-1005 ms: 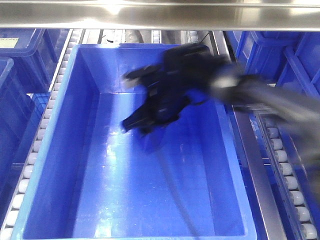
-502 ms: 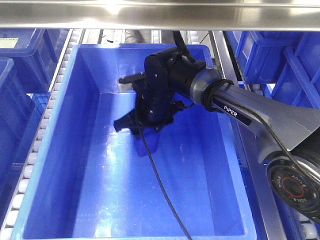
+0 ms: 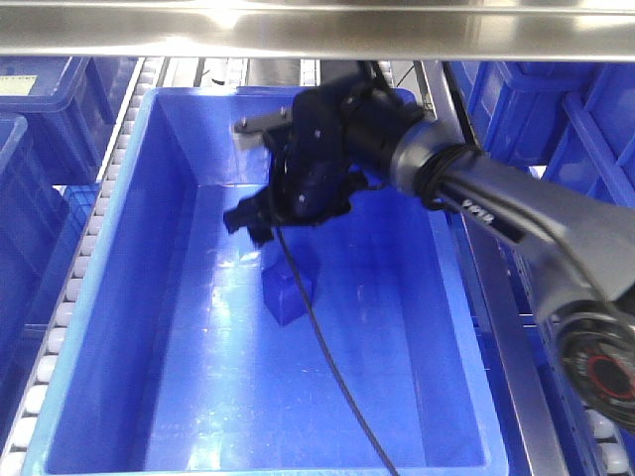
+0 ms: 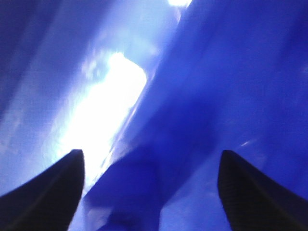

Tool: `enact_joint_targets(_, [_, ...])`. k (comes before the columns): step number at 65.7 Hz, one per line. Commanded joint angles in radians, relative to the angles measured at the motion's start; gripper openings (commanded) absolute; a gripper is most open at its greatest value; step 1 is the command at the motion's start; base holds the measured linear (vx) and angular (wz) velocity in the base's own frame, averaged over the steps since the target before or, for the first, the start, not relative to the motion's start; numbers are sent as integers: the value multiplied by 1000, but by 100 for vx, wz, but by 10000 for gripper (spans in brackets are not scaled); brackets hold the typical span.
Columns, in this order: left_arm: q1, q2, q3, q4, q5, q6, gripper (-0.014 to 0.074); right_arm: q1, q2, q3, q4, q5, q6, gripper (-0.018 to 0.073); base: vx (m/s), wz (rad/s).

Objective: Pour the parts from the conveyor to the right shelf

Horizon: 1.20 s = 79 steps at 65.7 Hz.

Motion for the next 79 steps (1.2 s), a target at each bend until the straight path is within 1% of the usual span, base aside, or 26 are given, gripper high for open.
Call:
enact_joint_targets(1, [-5,-17,-19,-6,-72,-8,-6,-3,-87,-3,-18,-70,1,512,0,0])
enact_joint_targets(10, [-5,-17,-19,-6,-72,-8,-6,-3,-137,99,-18,-176,4,488,0,0])
enact_joint_targets(19, [-5,-17,-19,-6,-72,-8,-6,-5,-239,230,-18,-310,4,473,0,0])
enact_joint_targets(24, [-5,-17,-19,-6,-72,-8,-6,-5,-296,324,-19,-390,1,472,0,0])
enact_joint_targets(36, [-5,-17,-19,-6,-72,-8,-6,-5,-477,619,-11,-666,8,472,0,0])
enact_joint_targets(42, [-5,-17,-19,-6,-72,-8,-6,-5,-572,752,-11,-758,8,472,0,0])
enact_joint_targets(48, [-5,-17,-19,-6,-72,-8,-6,-5,-666,870,-11,-813,8,472,0,0])
enact_joint_targets(67, [-5,-17,-19,-6,-72,-8,-6,-5,-962,1156,-14,-940,9,470,0,0])
enact_joint_targets(79, [-5,-17,-19,-6,-72,-8,-6,-13,-1122,1255,-14,-952,12,470,0,0])
